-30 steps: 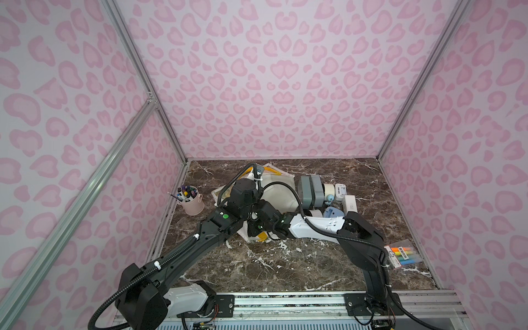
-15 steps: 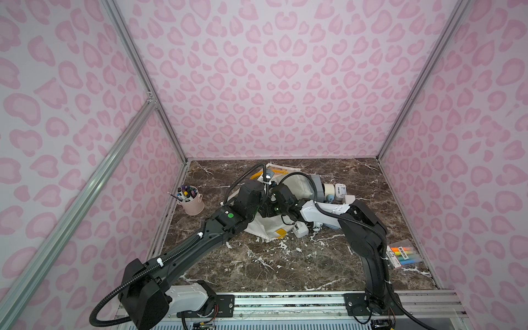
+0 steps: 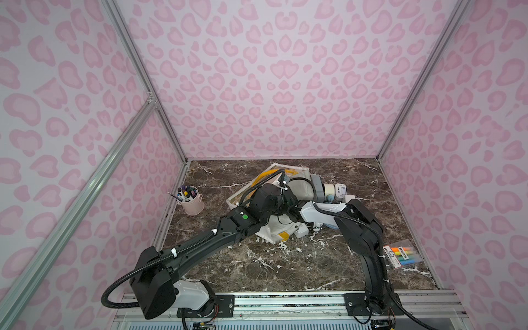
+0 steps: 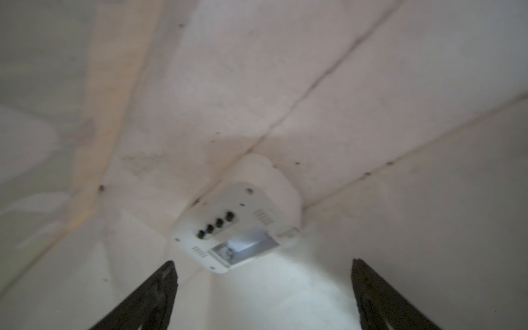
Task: Take the alarm clock out of the canvas bag
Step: Pick up the alarm from the canvas bag.
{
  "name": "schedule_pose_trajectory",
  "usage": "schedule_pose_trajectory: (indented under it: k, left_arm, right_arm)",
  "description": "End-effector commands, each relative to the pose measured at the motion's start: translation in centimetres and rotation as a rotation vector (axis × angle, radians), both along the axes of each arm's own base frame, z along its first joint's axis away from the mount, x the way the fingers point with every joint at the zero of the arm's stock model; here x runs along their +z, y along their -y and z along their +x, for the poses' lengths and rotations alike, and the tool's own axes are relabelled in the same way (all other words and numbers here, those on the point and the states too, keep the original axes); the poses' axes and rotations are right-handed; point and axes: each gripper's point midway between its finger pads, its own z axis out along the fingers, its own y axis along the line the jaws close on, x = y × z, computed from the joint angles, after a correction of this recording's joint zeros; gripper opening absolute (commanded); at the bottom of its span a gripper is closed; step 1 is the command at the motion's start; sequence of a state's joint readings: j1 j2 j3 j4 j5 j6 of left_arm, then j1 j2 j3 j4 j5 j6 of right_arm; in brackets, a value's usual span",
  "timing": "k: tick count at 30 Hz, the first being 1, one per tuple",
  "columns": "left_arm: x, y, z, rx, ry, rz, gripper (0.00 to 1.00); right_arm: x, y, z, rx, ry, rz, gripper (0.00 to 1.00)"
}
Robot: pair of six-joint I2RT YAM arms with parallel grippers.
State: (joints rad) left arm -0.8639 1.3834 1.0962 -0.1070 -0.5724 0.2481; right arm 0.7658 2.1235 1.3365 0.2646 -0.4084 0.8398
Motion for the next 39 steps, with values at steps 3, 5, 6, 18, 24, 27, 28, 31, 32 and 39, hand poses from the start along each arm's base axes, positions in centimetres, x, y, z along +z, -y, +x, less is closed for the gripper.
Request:
schedule_pose_trajectory:
  k: [3,5,6,18,24,27,28,31,32,39]
  left_arm:
    - [1.8,1.8,-0.3,-0.007,0.070,-0.048,0.03]
    - [1.7,2.1,-0.7,-0.008,0.072,-0.059,0.03]
    - [1.7,2.2,-0.9,-0.010,0.075,-0.069,0.03]
    - [1.5,2.2,-3.3,-0.028,0.072,-0.142,0.03]
    - [1.7,0.7,-4.2,-0.020,0.075,-0.146,0.03]
    - [1.4,0.1,-4.4,-0.010,0.074,-0.137,0.03]
    - [1.3,-0.1,-4.4,-0.004,0.075,-0.133,0.03]
    - [1.0,-0.8,-4.5,0.014,0.087,-0.120,0.03]
    - [1.0,-1.1,-4.5,0.025,0.093,-0.110,0.03]
    - [1.1,-2.7,-4.4,0.088,0.129,-0.081,0.03]
  right_arm:
    - [-0.3,-2.0,-0.2,-0.045,-0.164,0.174,0.94]
    - [-1.2,-2.2,0.1,-0.067,-0.205,0.175,0.95]
    - [-2.0,-2.2,0.2,-0.079,-0.230,0.170,0.94]
    - [-5.4,-1.9,1.9,-0.205,-0.312,0.234,0.72]
    - [-4.5,-1.8,2.1,-0.194,-0.279,0.202,0.52]
    - [-4.0,-1.9,2.2,-0.189,-0.265,0.198,0.49]
    - [-3.8,-2.0,2.2,-0.184,-0.260,0.195,0.48]
    - [-3.7,-1.9,2.0,-0.175,-0.249,0.171,0.44]
    - [-3.8,-1.9,1.9,-0.170,-0.246,0.162,0.43]
    - [-2.1,-2.0,1.2,-0.139,-0.204,0.124,0.36]
